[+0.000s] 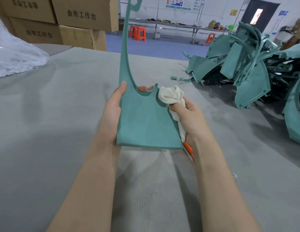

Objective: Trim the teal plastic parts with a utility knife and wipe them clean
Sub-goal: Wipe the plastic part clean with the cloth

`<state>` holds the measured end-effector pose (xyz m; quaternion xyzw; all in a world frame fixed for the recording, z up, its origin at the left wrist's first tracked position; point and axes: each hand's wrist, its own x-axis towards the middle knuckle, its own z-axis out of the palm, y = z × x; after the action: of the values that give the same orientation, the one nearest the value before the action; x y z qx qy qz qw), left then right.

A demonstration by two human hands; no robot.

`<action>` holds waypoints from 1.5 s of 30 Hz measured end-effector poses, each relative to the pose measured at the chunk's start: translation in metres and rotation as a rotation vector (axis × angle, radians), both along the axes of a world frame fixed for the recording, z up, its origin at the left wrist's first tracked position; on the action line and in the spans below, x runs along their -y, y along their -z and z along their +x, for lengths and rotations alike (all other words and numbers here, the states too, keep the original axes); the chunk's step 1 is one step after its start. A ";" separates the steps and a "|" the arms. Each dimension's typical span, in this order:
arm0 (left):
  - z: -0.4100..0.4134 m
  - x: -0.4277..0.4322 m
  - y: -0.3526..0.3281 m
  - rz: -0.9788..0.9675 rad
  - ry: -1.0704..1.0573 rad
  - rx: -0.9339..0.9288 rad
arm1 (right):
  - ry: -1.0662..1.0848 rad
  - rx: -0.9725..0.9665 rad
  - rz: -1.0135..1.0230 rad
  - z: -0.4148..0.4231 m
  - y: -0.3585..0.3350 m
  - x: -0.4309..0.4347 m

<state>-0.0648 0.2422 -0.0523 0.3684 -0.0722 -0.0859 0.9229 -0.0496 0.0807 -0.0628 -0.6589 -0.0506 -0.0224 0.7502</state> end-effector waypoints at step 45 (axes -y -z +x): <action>0.012 -0.004 0.010 0.009 -0.148 0.019 | 0.275 0.301 -0.428 -0.004 0.001 -0.014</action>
<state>-0.0531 0.2458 -0.0619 0.3778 -0.0531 -0.0144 0.9242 -0.0533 0.0942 -0.0640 -0.7922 -0.0751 -0.2100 0.5680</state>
